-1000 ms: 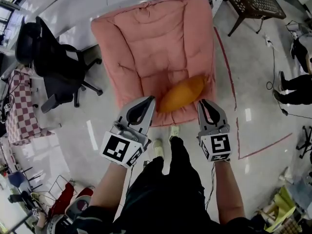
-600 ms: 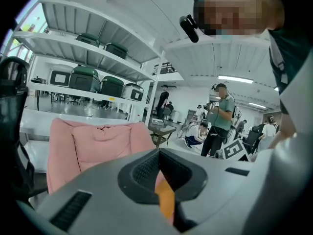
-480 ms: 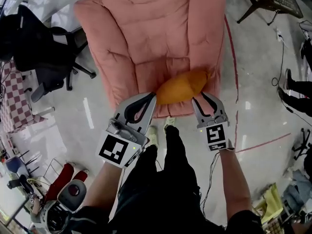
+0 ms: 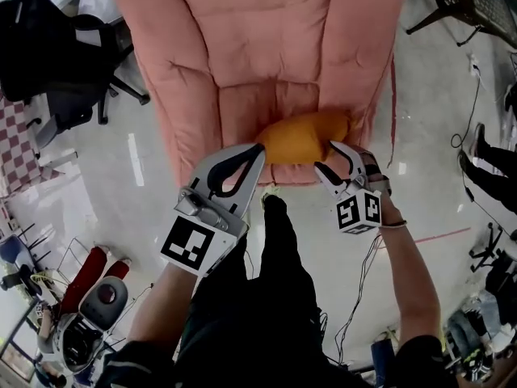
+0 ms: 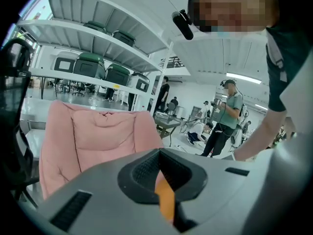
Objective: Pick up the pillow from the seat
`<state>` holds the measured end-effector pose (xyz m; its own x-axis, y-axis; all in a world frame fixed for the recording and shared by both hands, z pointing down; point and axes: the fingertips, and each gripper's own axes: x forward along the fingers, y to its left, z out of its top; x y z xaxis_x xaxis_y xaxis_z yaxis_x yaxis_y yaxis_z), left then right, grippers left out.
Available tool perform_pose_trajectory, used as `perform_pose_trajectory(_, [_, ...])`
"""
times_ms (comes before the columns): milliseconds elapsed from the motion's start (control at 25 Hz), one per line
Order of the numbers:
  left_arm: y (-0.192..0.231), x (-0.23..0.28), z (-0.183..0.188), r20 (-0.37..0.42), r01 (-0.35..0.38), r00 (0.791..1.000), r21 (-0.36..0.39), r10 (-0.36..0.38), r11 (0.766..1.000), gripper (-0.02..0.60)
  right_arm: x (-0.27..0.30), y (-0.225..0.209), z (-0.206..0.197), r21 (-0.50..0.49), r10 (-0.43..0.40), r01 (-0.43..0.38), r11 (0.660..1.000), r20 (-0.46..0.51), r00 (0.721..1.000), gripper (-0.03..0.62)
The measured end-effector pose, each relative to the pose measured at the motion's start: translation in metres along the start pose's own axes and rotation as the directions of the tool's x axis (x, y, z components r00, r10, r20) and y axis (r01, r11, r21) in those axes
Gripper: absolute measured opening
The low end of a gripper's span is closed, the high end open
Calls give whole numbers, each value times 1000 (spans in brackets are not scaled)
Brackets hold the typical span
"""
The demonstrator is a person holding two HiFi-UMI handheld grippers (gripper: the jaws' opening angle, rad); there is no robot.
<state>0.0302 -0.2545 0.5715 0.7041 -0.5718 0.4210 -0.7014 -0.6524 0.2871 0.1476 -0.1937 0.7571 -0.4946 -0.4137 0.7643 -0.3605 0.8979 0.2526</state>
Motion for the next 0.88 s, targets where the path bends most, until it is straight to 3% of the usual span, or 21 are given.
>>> perform_pose_trajectory(240, [5, 4, -10, -19, -12, 1000, -22, 11, 1000, 0, 22, 9, -12, -236, 123, -127, 963, -32, 992, 299])
perform_pose_trajectory(640, [8, 8, -17, -29, -23, 999, -51, 22, 998, 0, 48, 14, -26, -396, 216, -242, 886, -109, 970, 342])
perform_pose_trajectory(720, [9, 8, -18, -30, -28, 999, -57, 26, 998, 0, 52, 14, -27, -411, 206, -233, 881, -109, 972, 336])
perform_pose_trajectory(880, [9, 7, -20, -34, -40, 999, -62, 38, 997, 0, 53, 14, -30, -413, 195, -221, 883, -104, 975, 236])
